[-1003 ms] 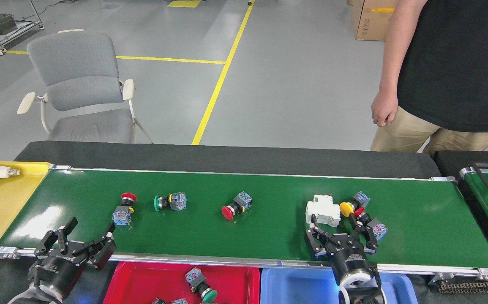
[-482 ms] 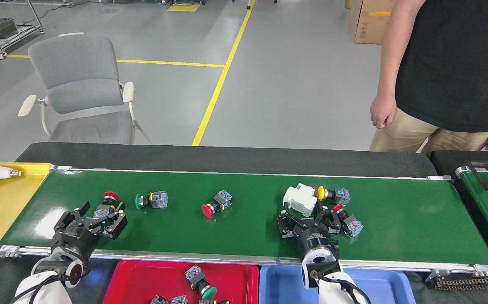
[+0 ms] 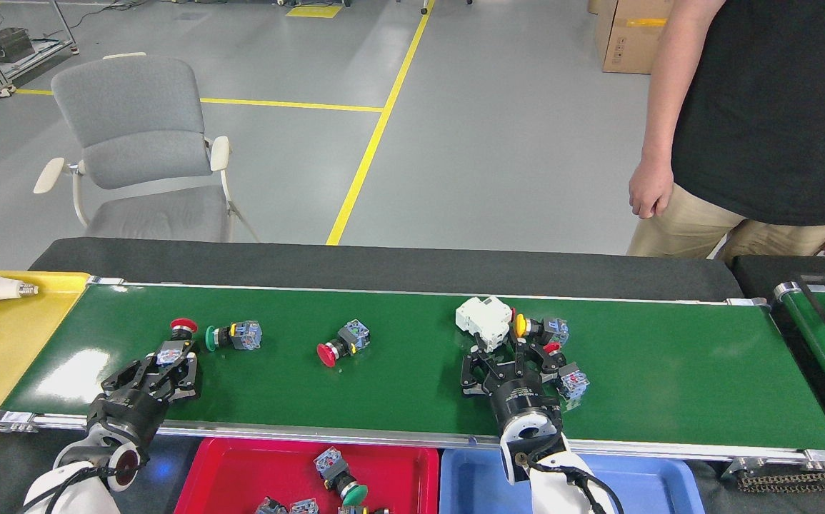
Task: Pick switch part from conveyor to tray
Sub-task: 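Drop the white block into blue tray and switch into red tray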
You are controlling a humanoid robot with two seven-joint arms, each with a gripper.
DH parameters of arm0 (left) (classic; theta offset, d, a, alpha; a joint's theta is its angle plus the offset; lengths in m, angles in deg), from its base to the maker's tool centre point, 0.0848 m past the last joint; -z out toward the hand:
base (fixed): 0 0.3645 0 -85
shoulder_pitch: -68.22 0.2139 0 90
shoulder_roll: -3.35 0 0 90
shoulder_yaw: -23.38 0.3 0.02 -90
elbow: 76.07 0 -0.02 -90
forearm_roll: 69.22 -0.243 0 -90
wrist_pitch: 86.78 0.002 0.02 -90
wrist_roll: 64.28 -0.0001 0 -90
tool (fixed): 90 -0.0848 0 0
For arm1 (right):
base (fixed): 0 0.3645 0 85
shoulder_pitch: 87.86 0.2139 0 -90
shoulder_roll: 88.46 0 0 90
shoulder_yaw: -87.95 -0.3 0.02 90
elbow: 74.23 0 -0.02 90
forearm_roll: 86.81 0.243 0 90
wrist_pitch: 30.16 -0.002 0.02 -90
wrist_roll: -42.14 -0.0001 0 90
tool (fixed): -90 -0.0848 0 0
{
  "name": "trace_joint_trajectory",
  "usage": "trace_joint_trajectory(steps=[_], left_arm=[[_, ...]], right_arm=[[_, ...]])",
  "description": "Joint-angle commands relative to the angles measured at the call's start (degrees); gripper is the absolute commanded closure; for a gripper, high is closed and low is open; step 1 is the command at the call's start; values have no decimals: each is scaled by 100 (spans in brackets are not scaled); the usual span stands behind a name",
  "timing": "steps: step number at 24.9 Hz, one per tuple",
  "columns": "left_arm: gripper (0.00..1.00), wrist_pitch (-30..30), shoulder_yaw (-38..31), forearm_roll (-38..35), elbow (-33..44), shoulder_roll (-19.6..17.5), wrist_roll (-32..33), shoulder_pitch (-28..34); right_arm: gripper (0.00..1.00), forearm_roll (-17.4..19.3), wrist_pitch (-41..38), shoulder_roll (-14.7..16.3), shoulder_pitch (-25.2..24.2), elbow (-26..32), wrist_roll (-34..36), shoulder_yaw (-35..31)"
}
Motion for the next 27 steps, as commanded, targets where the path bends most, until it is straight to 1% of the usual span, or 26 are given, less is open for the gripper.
trace_joint_trajectory(steps=[1,2,3,4,5,6,7,8,9,11,12,13,14,16,17,18,19,20,21,22,23,24,25,27], left_arm=[[91,-858,-7,71,760,-5,12,446],[85,-858,-7,115,1146,4,21,833],[69,-858,-7,141,1471,21,21,1167],[51,-858,-7,176,1787,47,21,1518],[41,-858,-7,176,1981,65,21,1738],[22,-858,-7,176,2166,127,21,1949],[0,-858,-25,176,2315,267,12,2063],[0,-858,-42,185,2403,425,12,2116],[0,-858,-60,176,2456,548,12,2142],[0,-858,-86,176,2438,619,12,2142],[0,-858,-112,167,2429,645,12,2125],[0,-858,-156,158,2403,636,12,2107],[0,-858,-253,167,2412,636,3,2107],[0,-858,-490,150,2377,636,3,2063],[0,-858,-718,132,2324,654,3,1993],[0,-858,-807,141,2289,654,3,1923],[0,-858,-912,132,2219,663,12,1791],[0,-761,-983,132,2113,636,3,1659],[0,-287,-1009,132,1938,592,3,1501],[0,-41,-1053,141,1788,531,-5,1404],[0,30,-1123,141,1674,417,-23,1360],[0,30,-1237,176,1551,232,-32,1369],[0,30,-1299,185,1480,127,-32,1378],[0,30,-1325,194,1322,-5,-32,1299]], right_arm=[[98,13,-173,260,-189,728,121,-21],[98,22,-367,480,-496,1237,148,-47],[98,92,-560,699,-830,1721,148,-65],[98,241,-814,962,-1269,2229,157,-126],[98,391,-1017,1174,-1586,2582,165,-205],[98,584,-1289,1438,-1938,2925,209,-311],[97,778,-1650,1719,-2325,3180,297,-434],[96,910,-1984,1921,-2641,3276,403,-566],[93,1006,-2388,2079,-2896,3276,561,-724],[83,1129,-3232,2273,-3274,3250,842,-1128],[69,1165,-3706,2281,-3476,3224,869,-1357],[33,1173,-4128,2238,-3652,3224,851,-1594],[0,1173,-4392,2167,-3757,3232,851,-1787],[0,1173,-4638,2053,-3792,3241,842,-2007],[0,1173,-4603,1992,-3775,3241,825,-2095],[0,1182,-4559,1921,-3748,3241,798,-2165],[0,1191,-4392,1763,-3704,3241,745,-2341],[0,1191,-4120,1517,-3643,3241,666,-2552],[0,1182,-3708,1201,-3582,3241,544,-2692],[0,1173,-3268,937,-3511,3250,447,-2754],[0,1147,-2819,787,-3485,3250,376,-2772],[0,1121,-2327,770,-3494,3259,341,-2772],[0,1112,-2045,796,-3520,3259,332,-2772],[0,1112,-1755,884,-3608,3250,315,-2781]])
